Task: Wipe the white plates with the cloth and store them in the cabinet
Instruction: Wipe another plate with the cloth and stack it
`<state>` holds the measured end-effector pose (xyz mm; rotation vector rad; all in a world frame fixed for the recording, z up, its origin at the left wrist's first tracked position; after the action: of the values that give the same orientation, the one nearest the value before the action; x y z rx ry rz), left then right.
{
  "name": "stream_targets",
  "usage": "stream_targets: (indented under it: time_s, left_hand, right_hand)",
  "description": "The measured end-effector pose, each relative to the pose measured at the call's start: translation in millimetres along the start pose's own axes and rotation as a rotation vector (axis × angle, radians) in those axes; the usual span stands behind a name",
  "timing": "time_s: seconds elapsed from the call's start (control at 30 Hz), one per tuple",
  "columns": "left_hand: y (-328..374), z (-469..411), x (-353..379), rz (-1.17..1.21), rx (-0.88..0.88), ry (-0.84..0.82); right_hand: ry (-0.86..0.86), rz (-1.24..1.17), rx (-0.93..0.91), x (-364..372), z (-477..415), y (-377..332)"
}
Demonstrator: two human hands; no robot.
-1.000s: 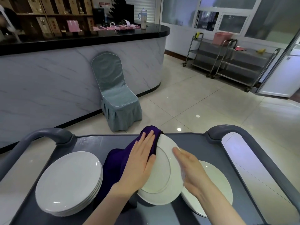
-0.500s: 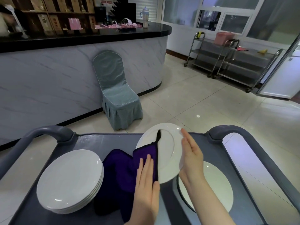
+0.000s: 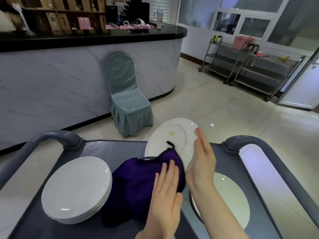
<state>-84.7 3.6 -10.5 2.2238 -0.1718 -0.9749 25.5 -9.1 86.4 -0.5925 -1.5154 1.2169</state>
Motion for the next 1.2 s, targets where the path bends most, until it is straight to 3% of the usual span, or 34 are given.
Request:
stream_targets:
  time_s: [0.13,0.33,0.43,0.53,0.6,0.73,1.0,1.1,1.2]
  left_hand:
    - [-1,-15,-5,-0.118,0.094,-0.125]
    - [6,-36,-28,0.075,0.093,-0.250]
    - [6,-39,-28,0.151,0.058,-0.225]
    - [6,-52,-35,0.312,-0.073,-0.141]
    - [4,-64,-42,0.280,-0.050,-0.139]
    - [-18,-80,-49,0.200,-0.049,-0.162]
    - [-51,-22,-49,0.299,-0.200,-0.179]
    - [-45,-4,-37,0.051,-0.005,-0.215]
    - [-30,-3,-19,-0.233,0.134,-0.411]
  right_hand:
    - [-0.119,0.064,0.055,-5,17,11]
    - [-0.182,0.119,0.008,-10,23,11]
    - [-0.211,0.118,-0.020,-14,22,8]
    - [-0.275,0.262,-0.089,-18,27,7]
    - [-0.337,0.364,-0.122,-25,30,11]
    - [-0.404,0.347,0.015,-40,27,11]
    - [-0.240,0.073,0.335,-76,-1,-8]
    - [-0.183,-0.027,0.393,-82,-3,2]
    - [-0.165,-0.087,0.445,-81,2,16]
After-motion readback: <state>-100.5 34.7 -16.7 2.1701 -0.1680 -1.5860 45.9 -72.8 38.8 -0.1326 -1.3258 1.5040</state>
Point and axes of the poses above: each hand's wrist, its own z-axis away from the middle knuckle, its own x-axis out of the palm, y = z × x, the point moved 2 cm from there along -z, towards the middle knuckle, and after that the axes turned 1 degree about z, right-handed, at the moved point
